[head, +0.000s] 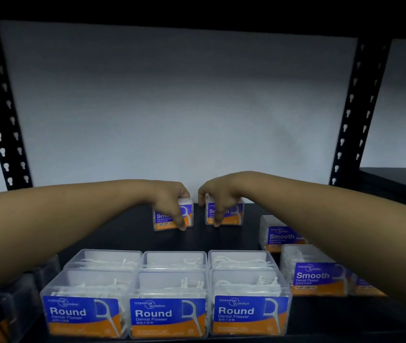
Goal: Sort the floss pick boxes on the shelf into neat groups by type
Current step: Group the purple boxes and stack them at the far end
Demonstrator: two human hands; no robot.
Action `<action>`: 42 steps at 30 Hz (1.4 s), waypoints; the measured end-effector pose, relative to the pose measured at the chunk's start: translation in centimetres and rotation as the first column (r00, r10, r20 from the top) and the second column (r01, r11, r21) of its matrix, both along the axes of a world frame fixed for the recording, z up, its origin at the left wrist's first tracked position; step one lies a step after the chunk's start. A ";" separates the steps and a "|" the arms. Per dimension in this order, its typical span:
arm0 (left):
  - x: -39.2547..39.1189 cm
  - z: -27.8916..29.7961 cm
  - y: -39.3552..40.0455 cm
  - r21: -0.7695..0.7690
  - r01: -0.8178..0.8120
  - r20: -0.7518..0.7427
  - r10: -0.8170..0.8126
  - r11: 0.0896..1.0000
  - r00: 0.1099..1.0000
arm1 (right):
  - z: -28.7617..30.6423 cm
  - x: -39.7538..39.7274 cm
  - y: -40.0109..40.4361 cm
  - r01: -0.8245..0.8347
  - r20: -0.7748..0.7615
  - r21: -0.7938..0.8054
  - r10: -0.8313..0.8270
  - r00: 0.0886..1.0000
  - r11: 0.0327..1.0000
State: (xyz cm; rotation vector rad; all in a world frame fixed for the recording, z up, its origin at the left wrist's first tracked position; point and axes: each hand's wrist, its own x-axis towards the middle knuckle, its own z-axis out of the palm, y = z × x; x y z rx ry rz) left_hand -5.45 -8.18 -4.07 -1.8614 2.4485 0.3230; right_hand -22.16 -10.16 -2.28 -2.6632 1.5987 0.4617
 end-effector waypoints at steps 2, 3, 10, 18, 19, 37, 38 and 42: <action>-0.2 0.0 0.0 0.027 -0.034 -0.017 0.034 0.999 0.999 | -0.1 0.1 0.0 0.035 0.002 -0.013 -0.035 0.999 0.999; -0.3 0.1 0.1 0.035 -0.049 -0.024 0.050 0.998 0.998 | -0.1 0.1 0.0 0.043 -0.004 -0.015 -0.043 0.999 0.999; -0.2 0.6 0.6 0.030 -0.092 -0.062 0.094 0.995 0.994 | 0.5 -0.3 0.4 -0.022 0.024 -0.023 0.022 0.999 0.999; -1.0 4.2 1.9 0.000 -0.104 -0.199 0.102 0.995 0.975 | 4.3 -4.3 1.0 0.008 0.205 -0.091 0.011 0.979 0.996; -1.4 4.9 2.2 -0.006 -0.101 -0.218 0.097 0.995 0.971 | 4.7 -4.9 1.1 0.019 0.228 -0.102 0.005 0.974 0.995; -16.6 10.2 5.0 -0.117 0.054 -0.320 -0.089 0.992 0.943 | 11.9 -19.6 7.1 0.255 0.176 -0.273 -0.213 0.961 0.928; -17.5 10.4 5.1 -0.120 0.066 -0.322 -0.102 0.991 0.941 | 12.0 -20.5 7.4 0.267 0.170 -0.267 -0.228 0.959 0.926; -21.1 10.4 5.2 -0.129 0.100 -0.305 -0.135 0.987 0.943 | 11.8 -23.5 8.4 0.314 0.131 -0.224 -0.291 0.948 0.923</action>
